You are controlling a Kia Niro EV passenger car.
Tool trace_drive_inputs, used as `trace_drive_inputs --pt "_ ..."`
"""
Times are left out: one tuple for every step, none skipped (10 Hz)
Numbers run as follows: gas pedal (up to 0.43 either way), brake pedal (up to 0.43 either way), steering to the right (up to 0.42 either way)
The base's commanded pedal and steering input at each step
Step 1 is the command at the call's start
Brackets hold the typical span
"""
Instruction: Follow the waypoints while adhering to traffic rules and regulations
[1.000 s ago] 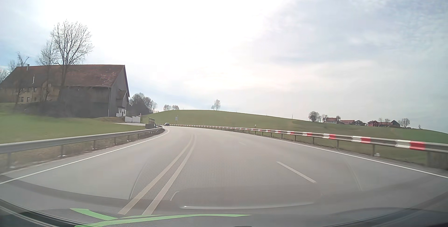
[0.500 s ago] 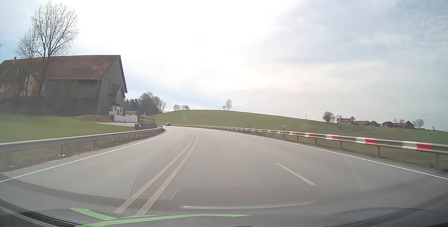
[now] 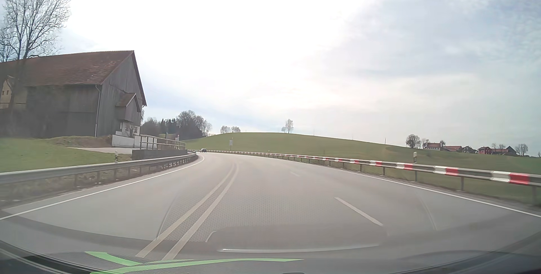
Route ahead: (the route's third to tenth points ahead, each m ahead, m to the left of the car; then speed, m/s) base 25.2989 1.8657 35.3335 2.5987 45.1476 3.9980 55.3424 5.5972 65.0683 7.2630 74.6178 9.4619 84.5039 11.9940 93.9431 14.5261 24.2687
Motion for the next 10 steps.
trace_drive_inputs --pt "0.189 0.000 -0.018" --pt "0.189 0.000 -0.017" --pt "0.189 0.000 -0.016" --pt "0.189 0.000 -0.014" --pt "0.189 0.000 -0.012" --pt "0.189 0.000 -0.011" --pt "0.189 0.000 -0.011" --pt "0.189 0.000 -0.011" --pt "0.189 0.000 -0.011" --pt "0.189 0.000 -0.011"
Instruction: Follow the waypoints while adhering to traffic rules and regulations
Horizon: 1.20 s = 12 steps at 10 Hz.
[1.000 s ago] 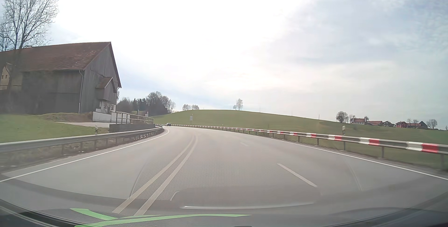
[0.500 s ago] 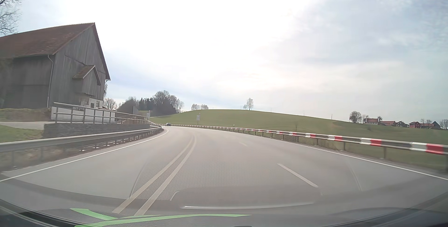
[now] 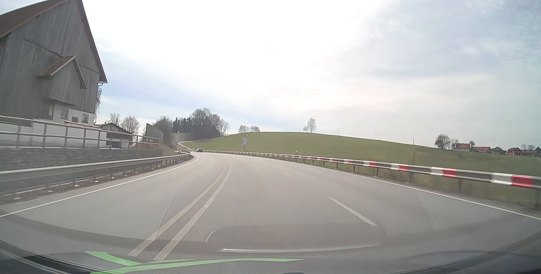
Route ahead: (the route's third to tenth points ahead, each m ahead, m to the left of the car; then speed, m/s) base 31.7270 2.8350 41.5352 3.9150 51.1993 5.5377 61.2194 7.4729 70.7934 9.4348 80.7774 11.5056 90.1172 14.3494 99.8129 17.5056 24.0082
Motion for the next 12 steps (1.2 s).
trace_drive_inputs --pt "0.189 0.000 -0.012" --pt "0.189 0.000 -0.012" --pt "0.189 0.000 -0.012" --pt "0.189 0.000 -0.014" --pt "0.189 0.000 -0.015" --pt "0.189 0.000 -0.015" --pt "0.189 0.000 -0.016" --pt "0.189 0.000 -0.016" --pt "0.189 0.000 -0.016" --pt "0.189 0.000 -0.016" --pt "0.189 0.000 -0.016" --pt "0.189 0.000 -0.016"
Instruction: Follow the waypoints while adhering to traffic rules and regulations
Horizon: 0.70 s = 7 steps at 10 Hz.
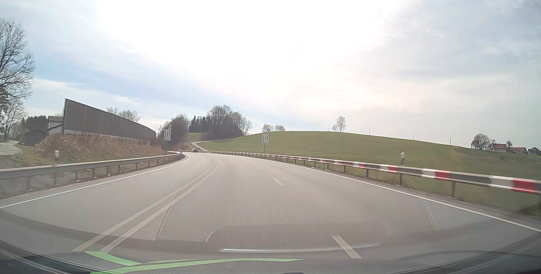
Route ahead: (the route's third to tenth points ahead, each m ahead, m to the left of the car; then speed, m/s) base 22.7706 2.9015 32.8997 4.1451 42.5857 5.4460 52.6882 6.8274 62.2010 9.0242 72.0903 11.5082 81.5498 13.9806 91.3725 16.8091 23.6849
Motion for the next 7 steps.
trace_drive_inputs --pt "0.189 0.000 -0.017" --pt "0.189 0.000 -0.018" --pt "0.189 0.000 -0.018" --pt "0.189 0.000 -0.019" --pt "0.189 0.000 -0.019" --pt "0.189 0.000 -0.019" --pt "0.189 0.000 -0.020"
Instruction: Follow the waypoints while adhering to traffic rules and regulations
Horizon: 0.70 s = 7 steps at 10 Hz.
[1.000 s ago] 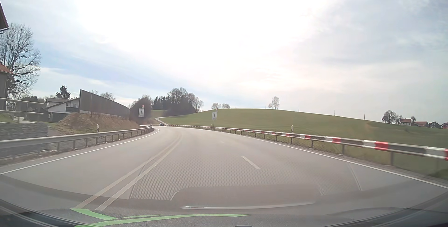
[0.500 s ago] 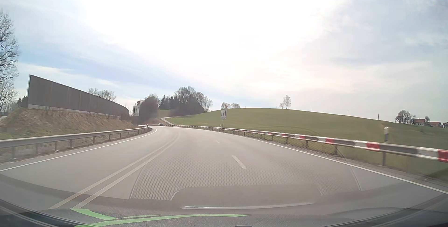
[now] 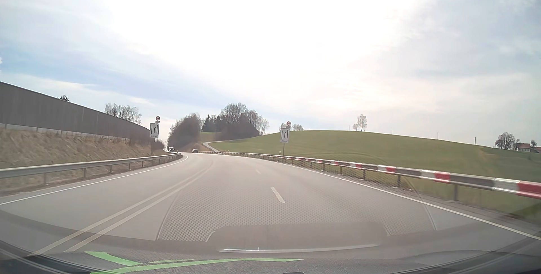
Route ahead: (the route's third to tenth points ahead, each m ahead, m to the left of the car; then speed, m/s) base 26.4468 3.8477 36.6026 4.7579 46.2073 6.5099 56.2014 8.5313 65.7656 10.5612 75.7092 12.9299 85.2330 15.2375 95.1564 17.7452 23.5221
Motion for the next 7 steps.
trace_drive_inputs --pt "0.189 0.000 -0.020" --pt "0.189 0.000 -0.020" --pt "0.189 0.000 -0.020" --pt "0.189 0.000 -0.020" --pt "0.189 0.000 -0.020" --pt "0.177 0.000 -0.020" --pt "0.177 0.000 -0.019"
